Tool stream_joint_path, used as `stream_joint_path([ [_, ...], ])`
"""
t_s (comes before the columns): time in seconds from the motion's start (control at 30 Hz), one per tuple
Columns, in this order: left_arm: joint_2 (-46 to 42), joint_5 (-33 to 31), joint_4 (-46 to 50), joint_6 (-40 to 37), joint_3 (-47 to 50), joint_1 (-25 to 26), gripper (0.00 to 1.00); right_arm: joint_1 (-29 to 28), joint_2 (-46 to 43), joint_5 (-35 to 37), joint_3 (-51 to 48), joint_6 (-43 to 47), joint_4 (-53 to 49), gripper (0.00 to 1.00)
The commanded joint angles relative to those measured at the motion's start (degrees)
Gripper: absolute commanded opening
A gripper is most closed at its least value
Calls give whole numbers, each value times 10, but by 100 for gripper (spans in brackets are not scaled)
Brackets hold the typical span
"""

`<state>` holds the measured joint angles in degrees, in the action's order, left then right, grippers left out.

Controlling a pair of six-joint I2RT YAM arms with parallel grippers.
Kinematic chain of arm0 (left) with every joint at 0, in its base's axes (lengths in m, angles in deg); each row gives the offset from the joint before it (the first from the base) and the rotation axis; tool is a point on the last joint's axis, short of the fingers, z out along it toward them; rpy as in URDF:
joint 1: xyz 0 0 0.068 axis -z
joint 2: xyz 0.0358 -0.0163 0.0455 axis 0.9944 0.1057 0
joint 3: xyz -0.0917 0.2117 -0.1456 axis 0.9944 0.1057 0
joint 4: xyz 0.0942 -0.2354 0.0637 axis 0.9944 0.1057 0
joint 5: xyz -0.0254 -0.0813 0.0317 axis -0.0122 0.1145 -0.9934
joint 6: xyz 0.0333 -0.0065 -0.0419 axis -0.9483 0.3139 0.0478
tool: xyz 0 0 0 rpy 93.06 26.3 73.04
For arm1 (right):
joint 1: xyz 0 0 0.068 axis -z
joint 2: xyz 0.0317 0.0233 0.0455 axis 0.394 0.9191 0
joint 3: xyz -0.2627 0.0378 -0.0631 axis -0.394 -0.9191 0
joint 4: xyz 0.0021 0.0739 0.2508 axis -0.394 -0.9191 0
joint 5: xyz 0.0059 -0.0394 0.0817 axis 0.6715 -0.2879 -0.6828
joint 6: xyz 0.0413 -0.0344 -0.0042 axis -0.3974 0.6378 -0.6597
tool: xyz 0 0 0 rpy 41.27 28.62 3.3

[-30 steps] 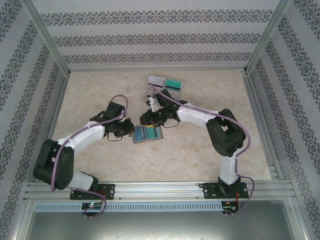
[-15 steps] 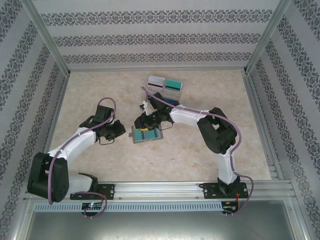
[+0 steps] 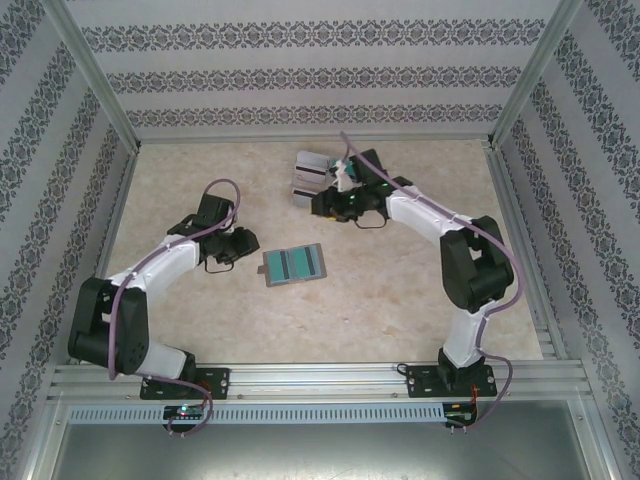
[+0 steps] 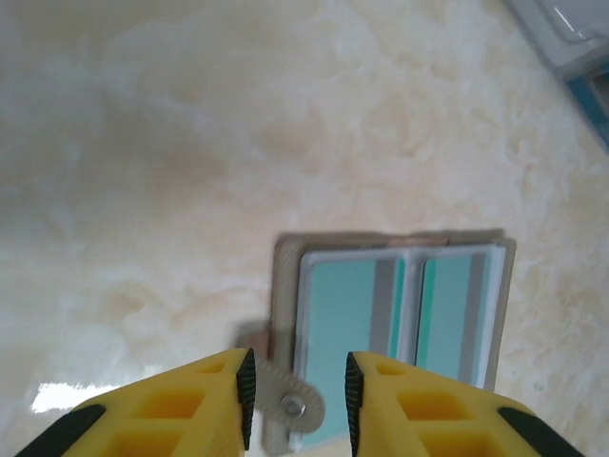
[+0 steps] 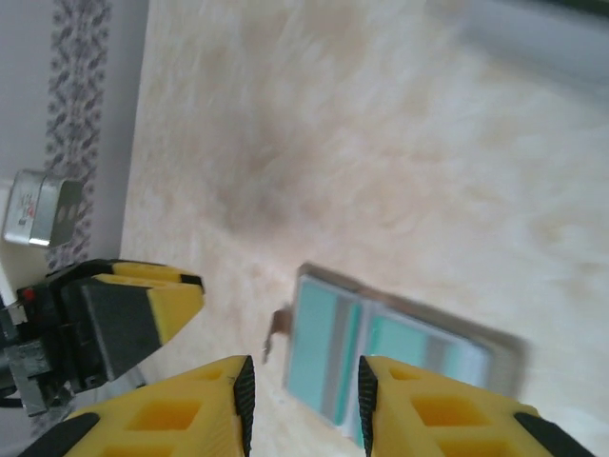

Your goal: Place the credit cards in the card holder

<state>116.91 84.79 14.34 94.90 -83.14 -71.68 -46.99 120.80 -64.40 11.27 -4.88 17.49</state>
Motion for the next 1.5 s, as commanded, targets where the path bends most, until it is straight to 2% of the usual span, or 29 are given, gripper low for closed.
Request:
stream_joint_path([
  [0.0,36,13,-16,-22,-30,-7,33,21,-18,23,2,37,-38,37],
  [0.27,86,61,-44,-30,-45,-6,34,29,-12,4,-25,40,-52,37],
  [0.57,115,73,-10,-40,-84,55,34,-54,18,-29,-105,5,-30,37],
  [0.8,164,96,-28,-10,-87,107,30,-78,60,-6,-90,-1,-28,37],
  [1.17,185,92,-58,12,-63,119,24,-77,72,63,-75,38,-75,37],
  [1.47,195,93,-64,14,-60,119,23,-77,67,84,-70,48,-91,37],
])
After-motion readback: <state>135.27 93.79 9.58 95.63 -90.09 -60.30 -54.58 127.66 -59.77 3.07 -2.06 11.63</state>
